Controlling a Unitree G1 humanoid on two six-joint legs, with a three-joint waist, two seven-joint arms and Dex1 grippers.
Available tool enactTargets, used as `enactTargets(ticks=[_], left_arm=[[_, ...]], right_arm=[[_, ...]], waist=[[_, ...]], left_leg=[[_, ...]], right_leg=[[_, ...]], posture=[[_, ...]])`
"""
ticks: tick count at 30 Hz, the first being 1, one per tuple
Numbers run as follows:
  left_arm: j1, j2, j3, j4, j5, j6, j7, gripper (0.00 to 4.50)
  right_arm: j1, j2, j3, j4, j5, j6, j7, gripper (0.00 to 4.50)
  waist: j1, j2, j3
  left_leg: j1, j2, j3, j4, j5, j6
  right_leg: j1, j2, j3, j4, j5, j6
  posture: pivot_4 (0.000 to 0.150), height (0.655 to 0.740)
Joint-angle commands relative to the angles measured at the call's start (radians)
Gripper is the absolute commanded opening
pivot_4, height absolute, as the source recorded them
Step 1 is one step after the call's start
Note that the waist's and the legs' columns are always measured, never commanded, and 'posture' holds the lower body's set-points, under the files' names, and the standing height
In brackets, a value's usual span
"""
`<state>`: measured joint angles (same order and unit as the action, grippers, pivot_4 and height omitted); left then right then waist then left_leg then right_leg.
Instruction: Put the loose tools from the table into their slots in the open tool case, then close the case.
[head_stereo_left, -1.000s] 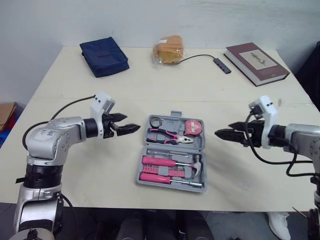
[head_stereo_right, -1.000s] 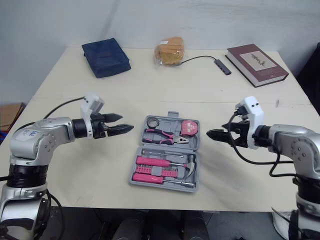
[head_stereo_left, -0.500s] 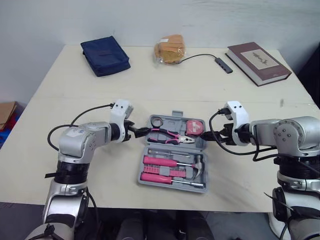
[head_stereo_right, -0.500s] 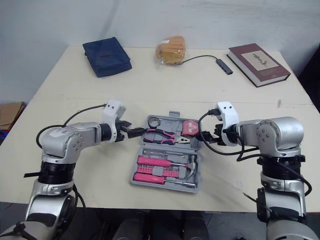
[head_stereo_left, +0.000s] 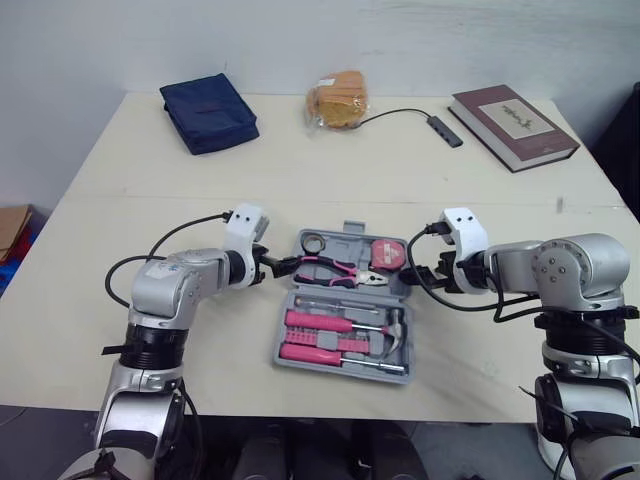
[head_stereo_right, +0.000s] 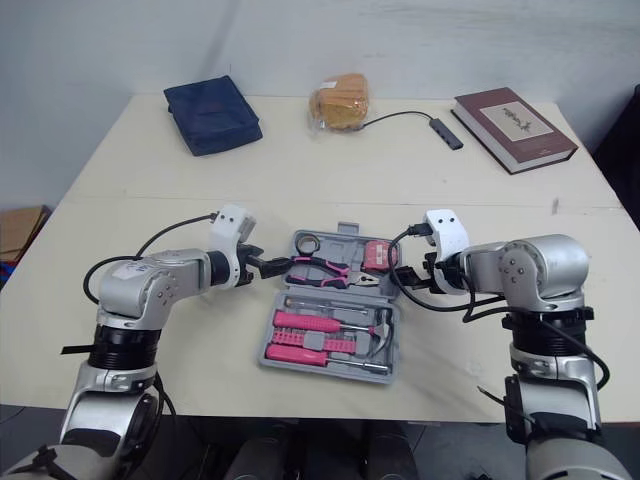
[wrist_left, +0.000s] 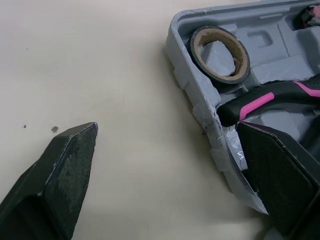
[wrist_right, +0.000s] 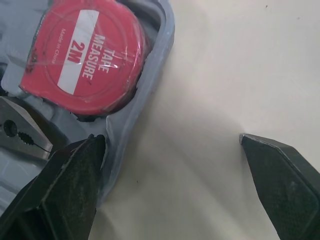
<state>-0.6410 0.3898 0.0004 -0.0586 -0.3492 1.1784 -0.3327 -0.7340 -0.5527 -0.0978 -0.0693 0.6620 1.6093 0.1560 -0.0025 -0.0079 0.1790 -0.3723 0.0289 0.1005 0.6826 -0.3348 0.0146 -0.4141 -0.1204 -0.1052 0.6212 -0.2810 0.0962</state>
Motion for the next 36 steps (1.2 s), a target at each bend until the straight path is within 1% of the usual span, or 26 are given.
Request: enactTargets(ticks=[1,3,5,7,8,9,10,12,13,14,18,19,21,24,26,27,28,30,32,33,36], left_arm=[[-0.02,-0.015,-0.021,0.019,0.014,-0.016,-0.001,4.46],[-0.027,-0.008,-0.065,0.029,0.026,-0.025,-0.018,3.94],[-0.031,-0.014,-0.086,0.036,0.024,-0.024,-0.033,3.23],[-0.032,-0.019,-0.09,0.041,0.022,-0.022,-0.041,2.22],[-0.031,-0.02,-0.092,0.042,0.023,-0.024,-0.046,1.8],[-0.03,-0.02,-0.093,0.042,0.023,-0.024,-0.05,1.32],[-0.029,-0.022,-0.091,0.043,0.023,-0.025,-0.053,0.82],[-0.028,-0.026,-0.084,0.04,0.017,-0.03,-0.061,0.09],[-0.027,-0.029,-0.079,0.039,0.015,-0.035,-0.061,0.0],[-0.027,-0.035,-0.069,0.038,0.014,-0.037,-0.055,0.0],[-0.02,-0.043,-0.044,0.023,0.009,-0.066,-0.062,0.0],[-0.014,-0.056,-0.022,0.011,-0.005,-0.113,-0.074,0.0],[0.0,-0.071,0.009,-0.011,-0.03,-0.174,-0.101,0.0],[0.042,-0.075,0.014,-0.012,0.008,-0.43,-0.154,0.0],[0.063,-0.069,0.01,0.01,0.037,-0.564,-0.179,0.0],[0.074,-0.061,0.004,0.028,0.062,-0.64,-0.187,0.0],[0.081,-0.056,0.001,0.044,0.08,-0.695,-0.194,0.0],[0.112,-0.032,-0.021,0.095,0.148,-0.873,-0.21,0.0],[0.137,-0.019,-0.029,0.146,0.205,-1.052,-0.21,0.0],[0.148,-0.014,-0.029,0.169,0.231,-1.146,-0.203,0.0],[0.169,0.006,-0.029,0.226,0.269,-1.33,-0.216,0.0]], right_arm=[[-0.004,0.022,-0.009,0.038,0.031,0.005,-0.032,4.5],[-0.002,0.033,-0.007,0.062,0.037,0.005,-0.05,4.5],[0.0,0.048,-0.014,0.08,0.058,0.005,-0.067,4.0],[-0.001,0.058,-0.017,0.083,0.073,0.005,-0.082,3.16],[-0.002,0.063,-0.022,0.086,0.086,0.005,-0.091,2.73],[-0.003,0.065,-0.027,0.088,0.098,0.005,-0.1,2.21],[-0.003,0.066,-0.029,0.088,0.109,0.005,-0.108,1.69],[-0.004,0.066,-0.039,0.089,0.132,0.005,-0.126,0.73],[-0.004,0.065,-0.042,0.089,0.142,0.005,-0.135,0.22],[-0.003,0.067,-0.051,0.087,0.15,0.005,-0.147,0.03],[-0.005,0.088,-0.103,0.058,0.173,0.005,-0.185,0.03],[-0.006,0.095,-0.12,-0.005,0.165,-0.024,-0.166,0.03],[0.009,0.074,-0.107,-0.111,0.148,-0.095,-0.117,0.03],[0.107,-0.026,0.004,-0.262,0.045,-0.366,0.043,0.03],[0.184,-0.095,0.086,-0.302,-0.076,-0.574,0.129,0.03],[0.22,-0.125,0.125,-0.304,-0.138,-0.679,0.17,0.03],[0.245,-0.142,0.149,-0.3,-0.181,-0.755,0.201,0.03],[0.34,-0.192,0.22,-0.256,-0.363,-1.06,0.246,0.03],[0.417,-0.211,0.247,-0.195,-0.49,-1.302,0.261,0.03],[0.446,-0.211,0.245,-0.165,-0.53,-1.391,0.258,0.03],[0.5,-0.21,0.236,-0.088,-0.615,-1.592,0.255,0.03]], waist=[[-0.001,0.0,0.0],[-0.001,-0.002,-0.001],[-0.001,-0.004,-0.003],[-0.003,-0.004,-0.003],[-0.003,-0.004,-0.003],[-0.003,-0.004,-0.003],[-0.002,-0.004,-0.003],[-0.002,-0.004,-0.003],[-0.002,-0.004,-0.003],[-0.002,-0.003,-0.003],[-0.002,-0.003,-0.003],[-0.001,-0.003,-0.003],[-0.001,-0.001,-0.002],[0.005,-0.001,-0.001],[0.006,-0.001,-0.001],[0.006,-0.001,-0.001],[0.006,-0.001,-0.001],[0.006,-0.001,-0.001],[0.005,-0.001,-0.001],[0.004,-0.001,-0.001],[0.003,-0.001,0.0]], left_leg=[[0.0,0.0,0.0,0.0,0.0,0.0],[0.001,0.0,0.0,0.0,0.0,0.0],[0.002,0.0,0.0,0.0,0.0,0.0],[0.002,0.001,0.0,0.0,0.0,0.0],[0.002,0.001,0.0,0.0,0.0,-0.001],[0.002,0.001,0.0,0.0,0.0,-0.001],[0.002,0.001,0.0,0.0,0.0,-0.001],[0.002,0.001,0.0,0.0,0.0,0.0],[0.002,0.0,0.0,0.0,0.0,0.0],[0.002,0.0,0.0,0.0,0.0,0.0],[0.002,-0.001,-0.001,0.0,0.0,0.0],[0.002,-0.001,-0.001,0.0,0.0,0.0],[0.001,-0.001,-0.001,-0.001,0.0,0.0],[-0.004,-0.001,-0.001,-0.001,0.0,0.0],[-0.005,-0.002,0.0,-0.002,0.0,0.0],[-0.006,-0.002,0.0,-0.002,-0.001,0.0],[-0.006,-0.002,0.001,-0.003,-0.001,0.0],[-0.007,-0.001,0.003,-0.003,-0.002,0.002],[-0.007,0.0,0.004,-0.003,-0.002,0.002],[-0.007,0.0,0.005,-0.003,-0.002,0.002],[-0.006,0.0,0.005,-0.002,-0.002,0.002]], right_leg=[[0.0,0.0,0.0,0.0,0.0,0.0],[0.001,0.0,0.0,0.0,0.0,0.0],[0.001,0.0,0.0,0.0,0.0,0.0],[0.001,0.0,0.001,0.0,0.0,0.0],[0.001,-0.001,0.001,0.0,0.0,0.0],[0.001,-0.005,0.001,0.0,0.0,0.0],[0.001,-0.006,0.001,0.0,0.0,0.0],[0.001,-0.007,0.001,0.0,0.0,0.0],[0.001,-0.007,0.001,0.0,0.0,0.0],[0.001,-0.007,0.001,-0.001,0.0,0.0],[0.001,-0.009,0.001,-0.001,0.0,0.0],[0.001,-0.009,0.001,-0.001,0.0,0.0],[0.0,-0.009,0.001,-0.001,0.0,0.0],[-0.004,-0.009,0.001,0.0,0.0,0.0],[-0.004,-0.007,-0.002,-0.002,0.0,0.0],[-0.004,-0.003,-0.002,-0.003,0.001,0.001],[-0.004,-0.001,-0.002,-0.006,0.001,0.002],[-0.004,0.001,-0.001,-0.01,0.003,0.005],[-0.004,0.002,-0.001,-0.012,0.003,0.005],[-0.004,0.002,-0.001,-0.012,0.003,0.005],[-0.004,0.002,0.0,-0.013,0.003,0.005]], posture=[[0.15,0.74],[0.15,0.74],[0.15,0.74],[0.15,0.74],[0.15,0.74],[0.15,0.74],[0.15,0.74],[0.15,0.74],[0.15,0.74],[0.15,0.74],[0.15,0.74],[0.15,0.74],[0.15,0.74],[0.15,0.74],[0.15,0.74],[0.15,0.74],[0.15,0.74],[0.15,0.74],[0.15,0.74],[0.15,0.74],[0.15,0.74]])
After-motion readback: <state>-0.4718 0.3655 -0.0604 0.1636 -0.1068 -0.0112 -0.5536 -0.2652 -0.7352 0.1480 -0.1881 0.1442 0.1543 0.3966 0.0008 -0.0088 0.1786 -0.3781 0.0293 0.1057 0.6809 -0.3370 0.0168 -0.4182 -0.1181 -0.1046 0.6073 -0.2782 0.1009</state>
